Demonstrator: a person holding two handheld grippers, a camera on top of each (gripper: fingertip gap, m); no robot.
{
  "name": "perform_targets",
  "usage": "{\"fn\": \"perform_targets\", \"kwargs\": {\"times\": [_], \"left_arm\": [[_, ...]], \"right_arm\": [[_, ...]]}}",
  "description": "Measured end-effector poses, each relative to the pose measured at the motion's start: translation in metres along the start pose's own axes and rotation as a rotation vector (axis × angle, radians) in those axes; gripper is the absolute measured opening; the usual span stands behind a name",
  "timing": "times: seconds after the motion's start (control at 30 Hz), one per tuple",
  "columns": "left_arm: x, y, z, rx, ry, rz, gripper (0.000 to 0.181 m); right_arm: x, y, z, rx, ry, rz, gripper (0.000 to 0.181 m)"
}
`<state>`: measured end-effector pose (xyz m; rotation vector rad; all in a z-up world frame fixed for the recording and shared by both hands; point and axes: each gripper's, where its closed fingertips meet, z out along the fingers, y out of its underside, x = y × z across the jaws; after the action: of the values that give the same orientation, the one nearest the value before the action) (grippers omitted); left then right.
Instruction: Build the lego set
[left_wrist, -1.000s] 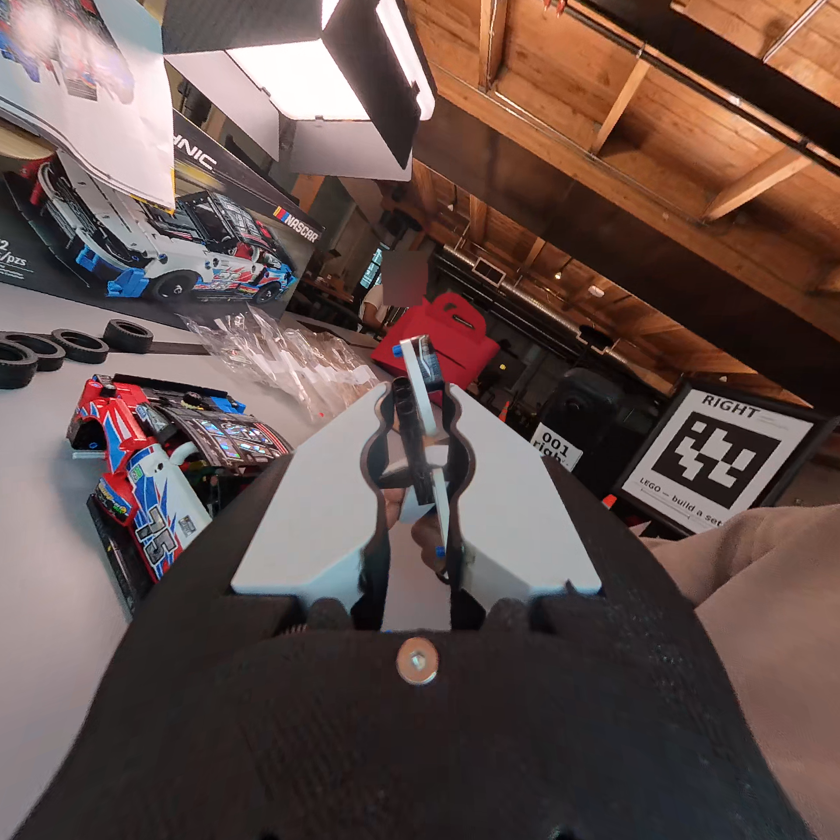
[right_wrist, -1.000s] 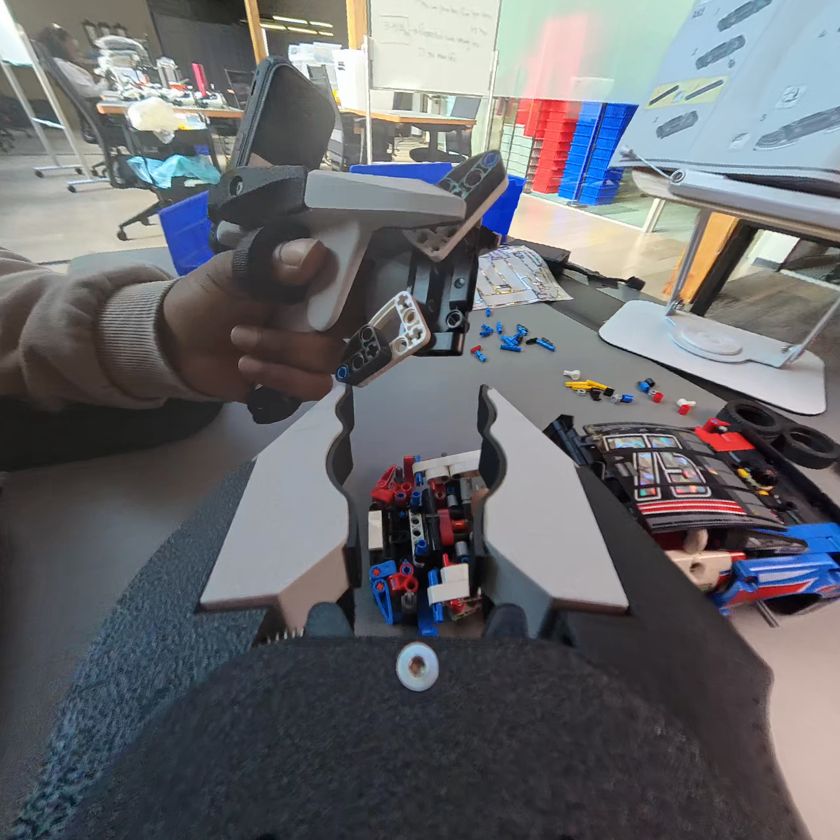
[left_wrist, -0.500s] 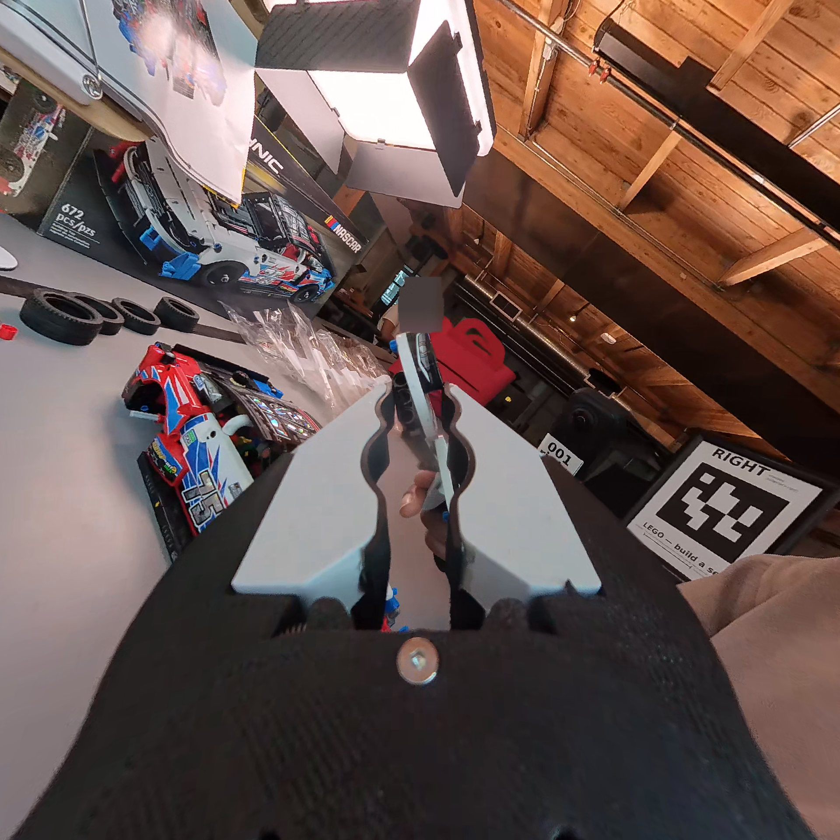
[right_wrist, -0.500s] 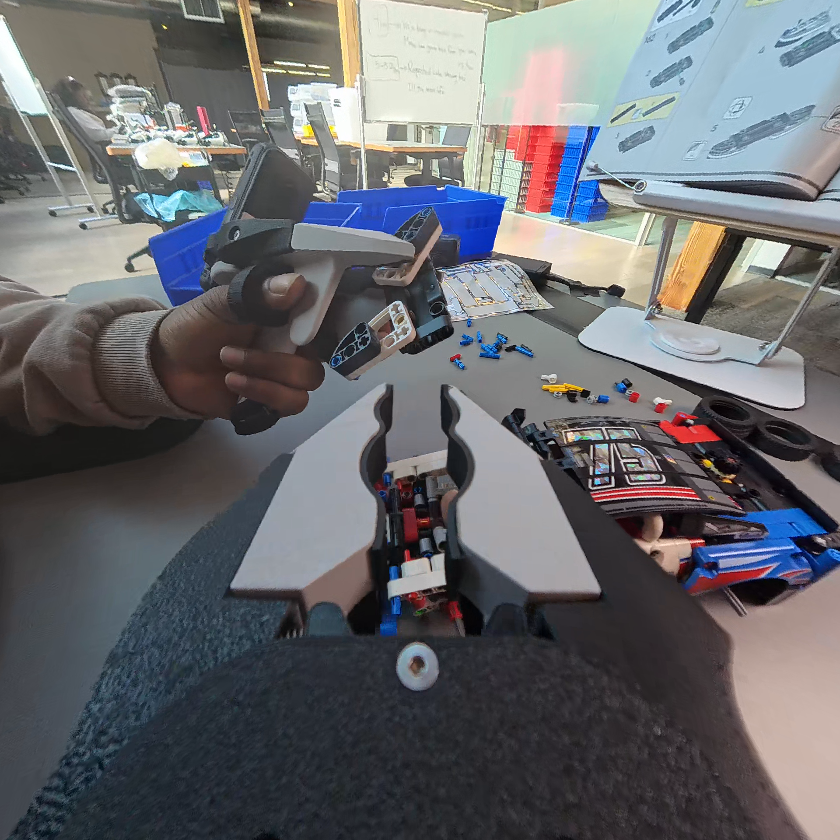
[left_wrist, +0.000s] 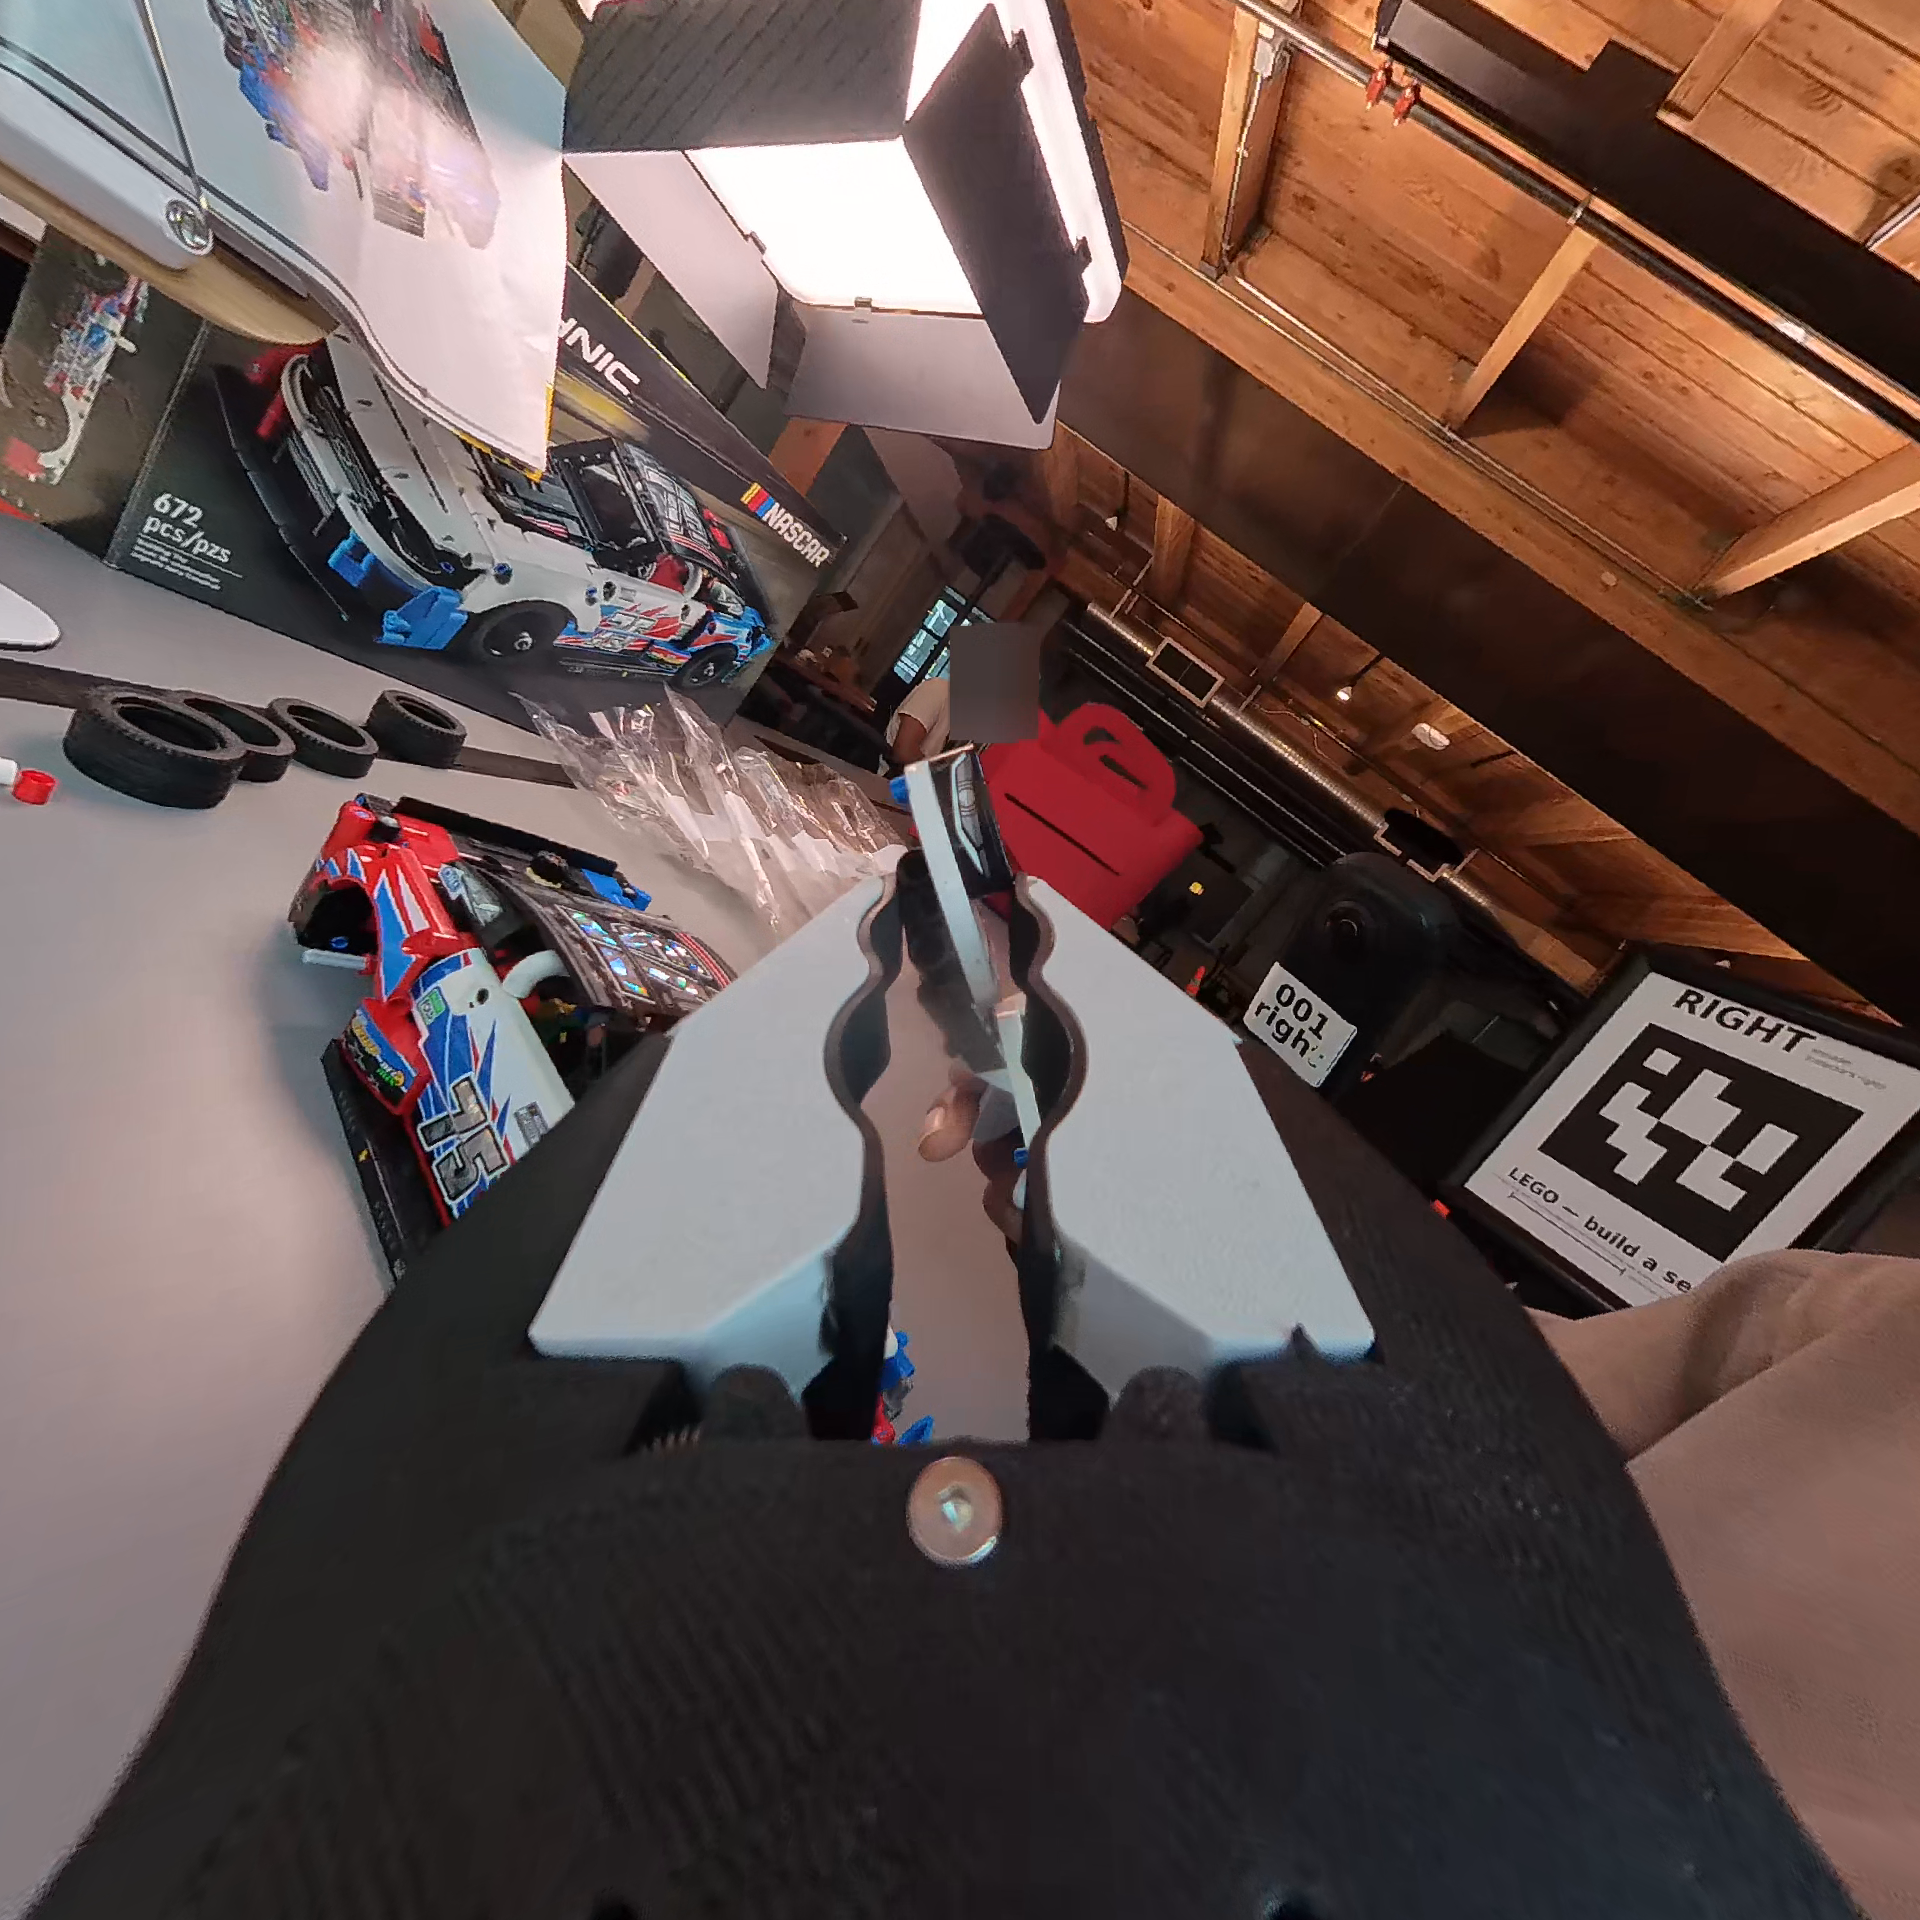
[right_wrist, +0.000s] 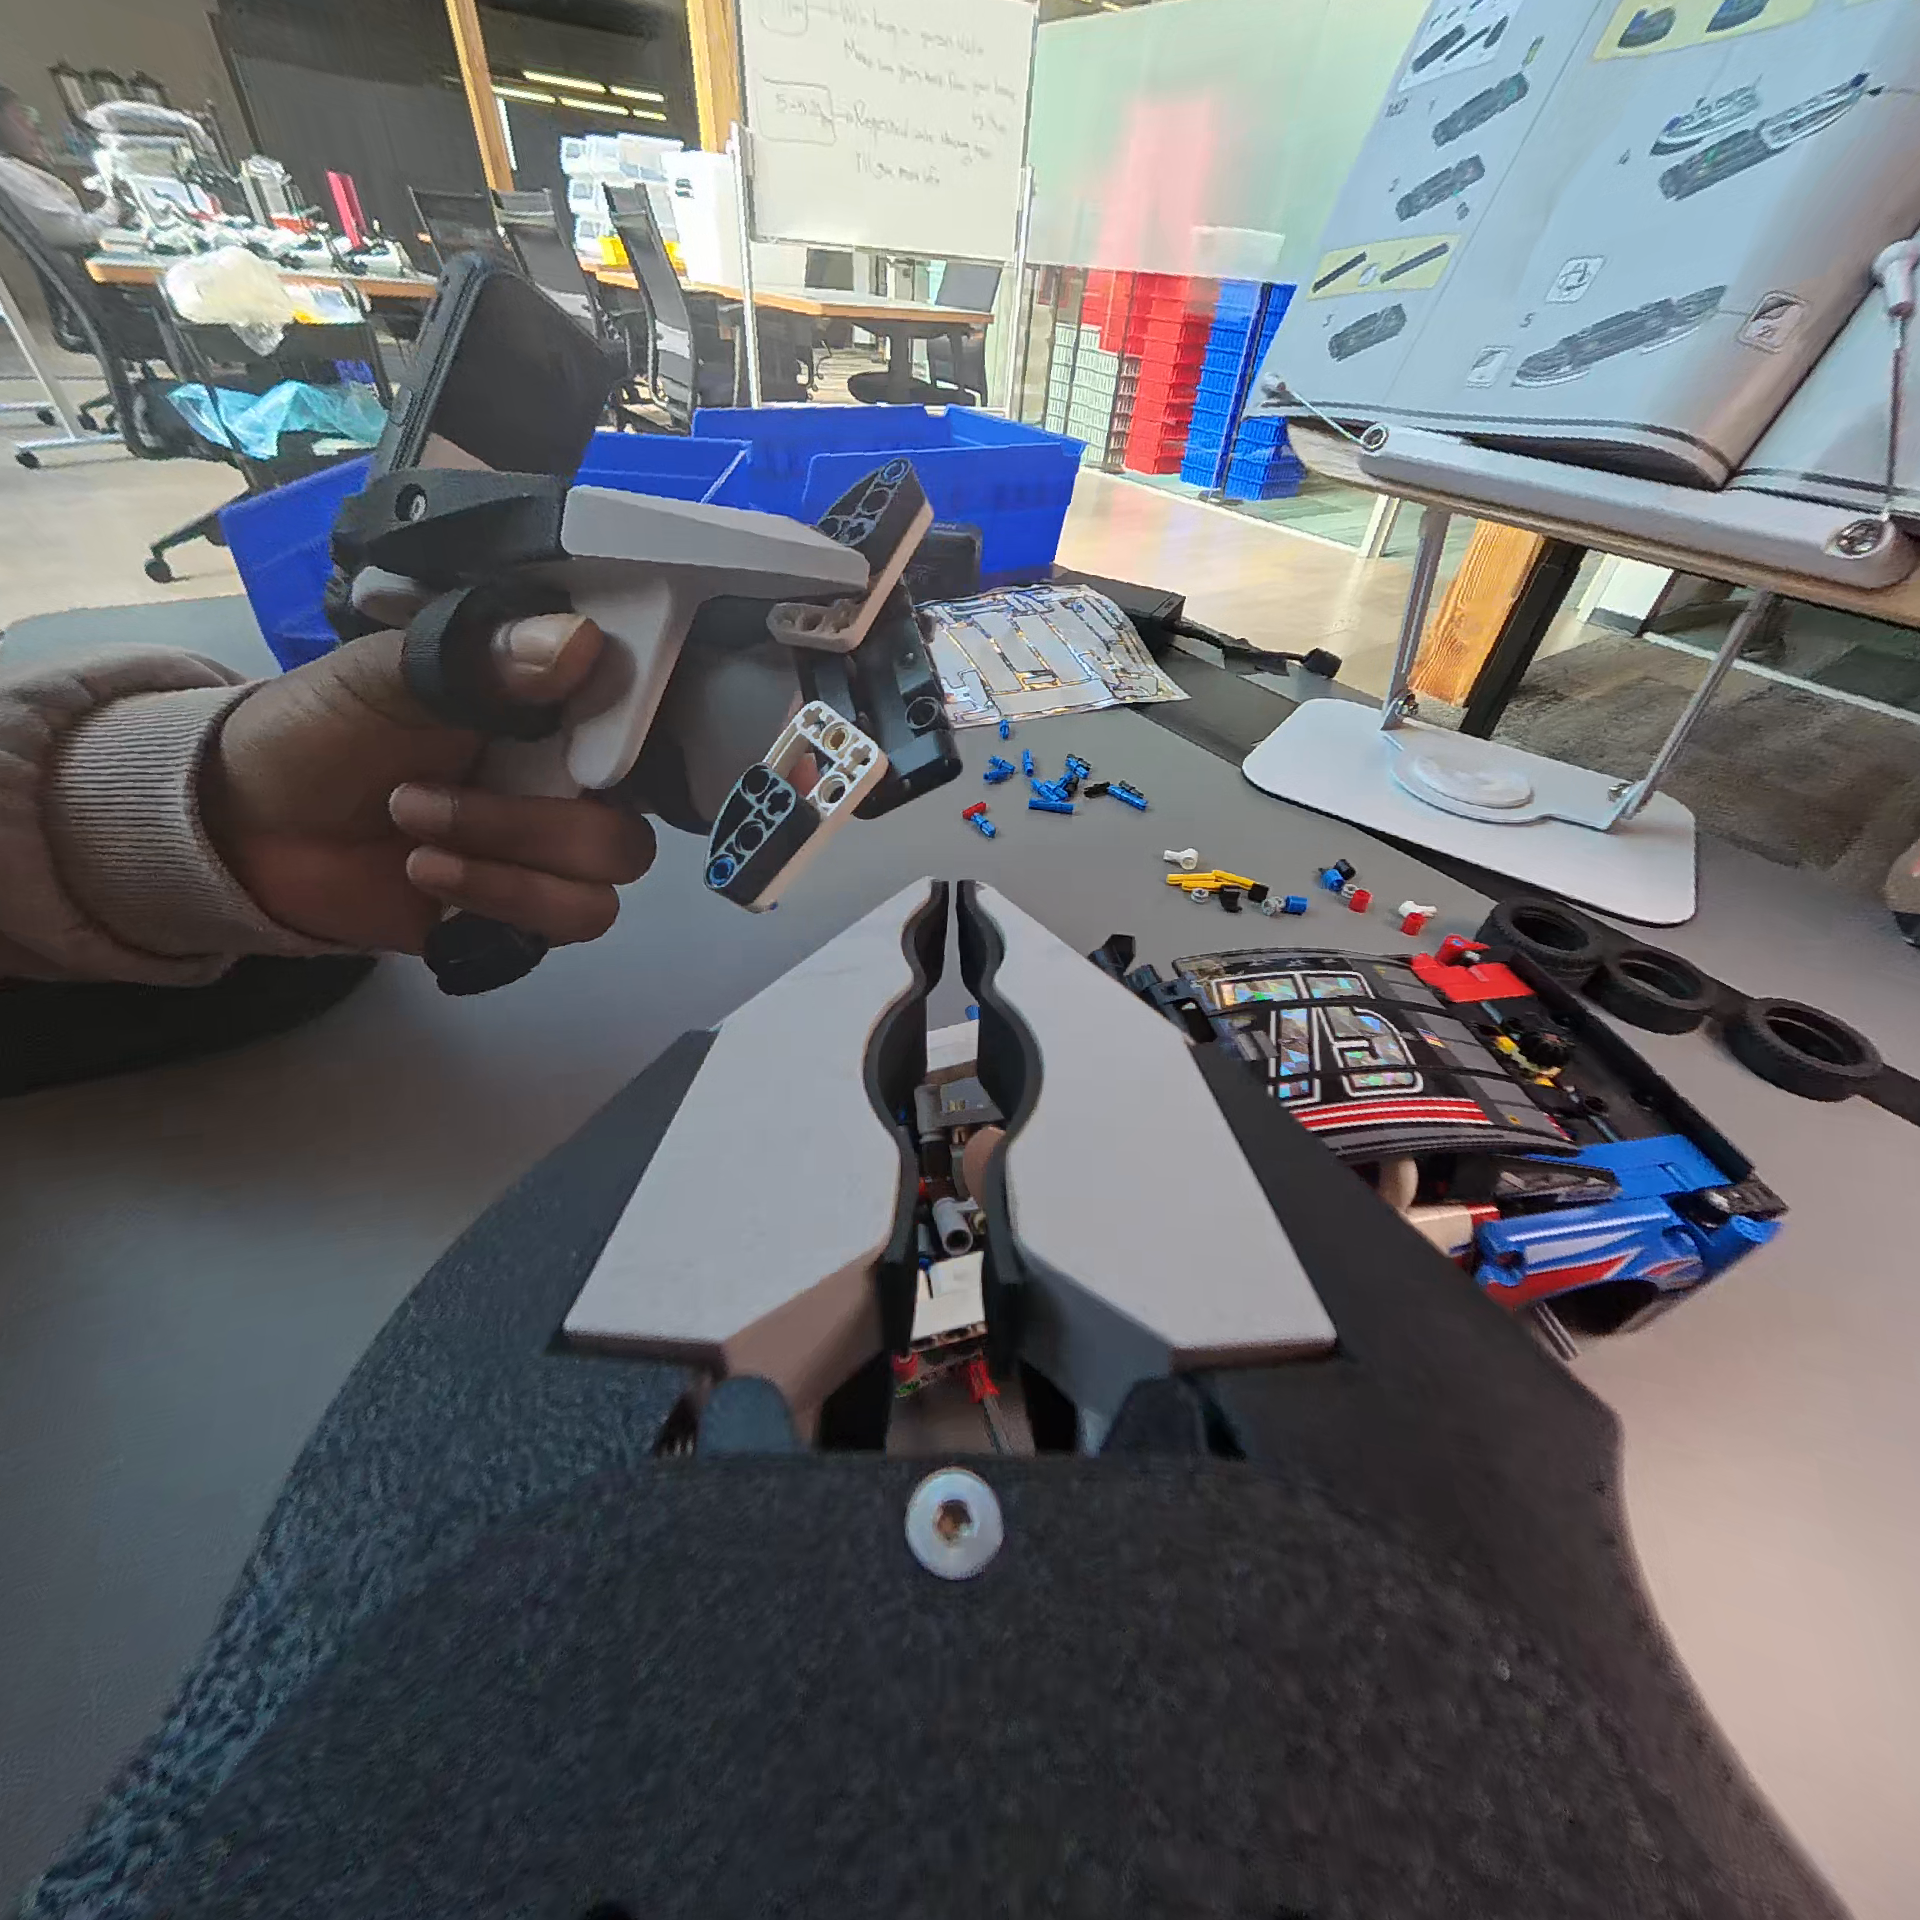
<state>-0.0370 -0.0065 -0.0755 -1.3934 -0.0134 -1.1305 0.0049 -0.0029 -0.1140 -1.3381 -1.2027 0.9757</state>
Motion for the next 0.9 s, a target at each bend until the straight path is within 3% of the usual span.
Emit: {"fn": "perform_targets", "kwargs": {"times": [0.1,0.2,0.27,0.33,0.4,0.5,0.73,0.9], "left_arm": [[-0.003,-0.002,-0.001,0.009,-0.002,-0.029,0.018],[-0.005,-0.002,-0.003,0.014,-0.004,-0.046,0.018],[-0.007,0.0,-0.002,0.012,-0.009,-0.05,0.018],[-0.008,0.004,0.0,0.005,-0.02,-0.04,0.018],[-0.006,0.009,0.003,-0.009,-0.018,-0.029,0.018],[-0.006,0.007,0.002,-0.006,-0.019,-0.039,0.018],[-0.005,0.016,-0.001,-0.072,0.038,-0.158,0.018],[0.0,0.021,-0.003,-0.116,0.081,-0.17,0.022]], "right_arm": [[0.005,-0.005,-0.005,0.024,0.018,-0.001,0.005],[-0.003,-0.012,-0.006,0.056,-0.027,0.038,0.03],[-0.011,-0.011,0.0,0.023,-0.038,0.089,0.056],[-0.019,-0.006,0.012,-0.027,-0.004,0.136,0.071],[-0.02,0.005,0.023,-0.099,0.064,0.103,0.062],[-0.016,0.003,0.021,-0.092,0.049,-0.02,0.022],[-0.02,-0.003,0.002,-0.035,-0.085,-0.195,0.017],[-0.023,-0.005,-0.004,-0.01,-0.156,-0.147,0.016]]}}
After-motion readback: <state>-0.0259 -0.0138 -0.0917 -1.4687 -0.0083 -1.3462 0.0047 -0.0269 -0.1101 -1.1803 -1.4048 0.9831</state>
